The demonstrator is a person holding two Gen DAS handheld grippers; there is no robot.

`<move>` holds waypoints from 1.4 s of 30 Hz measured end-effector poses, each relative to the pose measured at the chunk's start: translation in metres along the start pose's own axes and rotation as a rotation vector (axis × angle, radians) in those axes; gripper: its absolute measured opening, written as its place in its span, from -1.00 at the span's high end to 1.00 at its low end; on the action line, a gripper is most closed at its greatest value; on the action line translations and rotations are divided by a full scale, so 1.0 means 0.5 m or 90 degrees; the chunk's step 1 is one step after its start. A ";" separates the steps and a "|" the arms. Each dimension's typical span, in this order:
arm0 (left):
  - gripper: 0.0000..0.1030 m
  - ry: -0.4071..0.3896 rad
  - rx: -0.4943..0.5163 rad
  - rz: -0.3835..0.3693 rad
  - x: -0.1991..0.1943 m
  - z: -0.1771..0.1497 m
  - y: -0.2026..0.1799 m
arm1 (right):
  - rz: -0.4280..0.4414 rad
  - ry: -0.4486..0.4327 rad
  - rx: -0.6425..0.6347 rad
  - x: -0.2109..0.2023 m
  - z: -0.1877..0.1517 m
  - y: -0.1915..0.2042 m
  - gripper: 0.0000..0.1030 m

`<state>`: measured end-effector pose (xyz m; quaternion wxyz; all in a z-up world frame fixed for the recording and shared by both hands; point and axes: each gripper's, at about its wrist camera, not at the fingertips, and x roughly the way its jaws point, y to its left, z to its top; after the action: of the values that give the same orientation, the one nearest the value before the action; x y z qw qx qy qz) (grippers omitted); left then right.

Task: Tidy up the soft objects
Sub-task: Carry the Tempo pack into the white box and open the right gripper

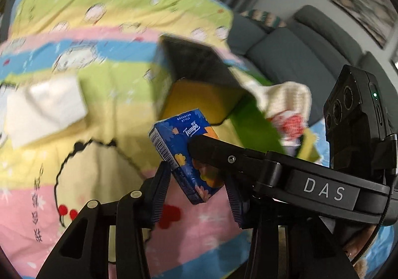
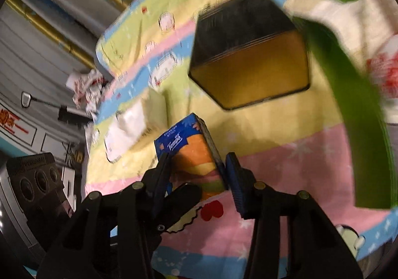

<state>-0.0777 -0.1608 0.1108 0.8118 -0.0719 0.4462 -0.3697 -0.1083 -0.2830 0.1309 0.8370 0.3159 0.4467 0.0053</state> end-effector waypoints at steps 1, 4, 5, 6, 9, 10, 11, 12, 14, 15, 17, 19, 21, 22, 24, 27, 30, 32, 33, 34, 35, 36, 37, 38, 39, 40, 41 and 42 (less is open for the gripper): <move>0.13 -0.007 0.013 -0.011 -0.007 0.004 -0.015 | -0.005 -0.017 0.001 -0.017 0.000 0.000 0.13; 0.13 -0.023 0.054 -0.044 -0.015 0.017 -0.056 | -0.022 -0.065 0.005 -0.071 0.000 -0.004 0.13; 0.13 -0.026 0.068 -0.056 -0.013 0.023 -0.071 | -0.028 -0.081 0.007 -0.090 0.001 -0.011 0.13; 0.13 -0.028 0.076 -0.063 -0.013 0.026 -0.078 | -0.034 -0.094 0.009 -0.107 0.001 -0.017 0.13; 0.13 -0.030 0.109 -0.097 -0.005 0.038 -0.114 | -0.057 -0.133 0.020 -0.150 0.001 -0.032 0.13; 0.13 -0.032 0.120 -0.107 -0.003 0.041 -0.125 | -0.064 -0.149 0.024 -0.166 0.000 -0.039 0.13; 0.13 -0.032 0.133 -0.117 0.001 0.045 -0.137 | -0.070 -0.160 0.028 -0.178 0.000 -0.045 0.13; 0.13 -0.031 0.143 -0.125 0.006 0.050 -0.149 | -0.076 -0.170 0.032 -0.188 0.000 -0.050 0.13; 0.13 -0.029 0.158 -0.136 0.013 0.058 -0.169 | -0.083 -0.190 0.043 -0.212 0.001 -0.066 0.12; 0.13 -0.026 0.169 -0.144 0.021 0.063 -0.183 | -0.088 -0.199 0.050 -0.222 0.003 -0.076 0.12; 0.13 -0.020 0.184 -0.156 0.028 0.061 -0.207 | -0.098 -0.214 0.062 -0.239 0.001 -0.092 0.12; 0.13 -0.011 0.196 -0.177 0.045 0.065 -0.228 | -0.115 -0.229 0.074 -0.257 -0.001 -0.109 0.12; 0.13 0.000 0.206 -0.190 0.060 0.065 -0.246 | -0.124 -0.238 0.087 -0.269 -0.001 -0.128 0.11; 0.13 0.005 0.210 -0.195 0.067 0.065 -0.253 | -0.130 -0.241 0.094 -0.273 -0.002 -0.137 0.11; 0.13 0.018 0.218 -0.206 0.087 0.065 -0.269 | -0.138 -0.245 0.106 -0.282 -0.002 -0.156 0.10; 0.13 0.035 0.222 -0.215 0.109 0.063 -0.283 | -0.151 -0.247 0.125 -0.290 -0.002 -0.184 0.10; 0.13 0.057 0.222 -0.221 0.137 0.063 -0.296 | -0.160 -0.244 0.145 -0.292 0.001 -0.214 0.10; 0.13 0.070 0.219 -0.224 0.153 0.065 -0.300 | -0.166 -0.240 0.153 -0.290 0.003 -0.228 0.10; 0.13 0.079 0.215 -0.227 0.163 0.066 -0.301 | -0.170 -0.237 0.158 -0.288 0.006 -0.233 0.10; 0.13 0.089 0.208 -0.229 0.173 0.069 -0.301 | -0.176 -0.234 0.161 -0.286 0.009 -0.239 0.10; 0.13 0.094 0.206 -0.230 0.179 0.071 -0.301 | -0.179 -0.231 0.163 -0.283 0.011 -0.244 0.11; 0.13 0.104 0.202 -0.230 0.191 0.075 -0.302 | -0.182 -0.225 0.168 -0.278 0.016 -0.251 0.11; 0.13 0.110 0.199 -0.229 0.199 0.077 -0.301 | -0.183 -0.221 0.171 -0.275 0.019 -0.256 0.11; 0.13 0.117 0.194 -0.226 0.207 0.079 -0.300 | -0.182 -0.216 0.176 -0.270 0.023 -0.263 0.11; 0.13 0.122 0.190 -0.225 0.213 0.081 -0.298 | -0.182 -0.212 0.179 -0.267 0.025 -0.269 0.11; 0.13 0.124 0.187 -0.222 0.218 0.083 -0.298 | -0.180 -0.207 0.183 -0.264 0.029 -0.275 0.10; 0.13 0.128 0.184 -0.219 0.224 0.086 -0.297 | -0.178 -0.202 0.185 -0.260 0.033 -0.279 0.10; 0.13 0.133 0.180 -0.215 0.230 0.088 -0.296 | -0.176 -0.198 0.186 -0.255 0.038 -0.281 0.11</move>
<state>-0.0850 -0.3525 0.1259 0.6899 0.0077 0.4529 -0.5646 -0.2093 -0.4425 0.1585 0.8336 0.3666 0.3480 -0.2228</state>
